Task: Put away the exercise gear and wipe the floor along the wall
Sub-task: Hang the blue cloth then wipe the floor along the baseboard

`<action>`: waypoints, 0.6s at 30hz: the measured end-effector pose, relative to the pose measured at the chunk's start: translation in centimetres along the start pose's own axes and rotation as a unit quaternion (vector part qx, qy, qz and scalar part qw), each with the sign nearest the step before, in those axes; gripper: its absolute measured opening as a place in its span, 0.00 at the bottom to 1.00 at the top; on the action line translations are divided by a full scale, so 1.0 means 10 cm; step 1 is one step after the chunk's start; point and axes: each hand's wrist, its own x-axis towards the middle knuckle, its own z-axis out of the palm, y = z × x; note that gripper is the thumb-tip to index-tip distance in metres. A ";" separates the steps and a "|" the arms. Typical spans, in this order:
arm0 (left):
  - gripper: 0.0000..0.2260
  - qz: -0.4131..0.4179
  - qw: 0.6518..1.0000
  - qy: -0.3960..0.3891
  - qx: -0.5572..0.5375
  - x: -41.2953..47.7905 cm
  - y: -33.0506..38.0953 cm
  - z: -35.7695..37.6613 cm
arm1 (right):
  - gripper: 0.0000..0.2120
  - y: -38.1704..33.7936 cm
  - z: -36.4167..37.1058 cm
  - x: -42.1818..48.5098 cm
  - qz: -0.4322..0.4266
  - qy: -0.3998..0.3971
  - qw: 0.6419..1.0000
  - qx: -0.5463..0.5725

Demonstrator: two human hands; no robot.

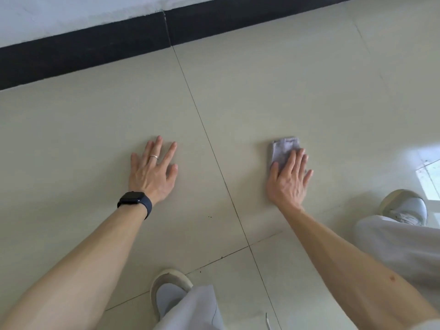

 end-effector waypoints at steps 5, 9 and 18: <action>0.25 0.008 0.998 0.046 -0.030 0.03 -0.03 0.09 | 0.32 -0.33 0.31 -0.44 -0.084 0.009 0.996 -0.003; 0.27 -0.008 0.997 0.068 -0.042 0.08 -0.06 0.13 | 0.30 -0.58 0.59 -1.05 -0.423 -0.072 0.901 -0.064; 0.27 -0.092 0.988 0.100 -0.067 0.39 -0.43 0.07 | 0.31 -0.93 0.16 0.63 -0.023 0.023 0.999 0.035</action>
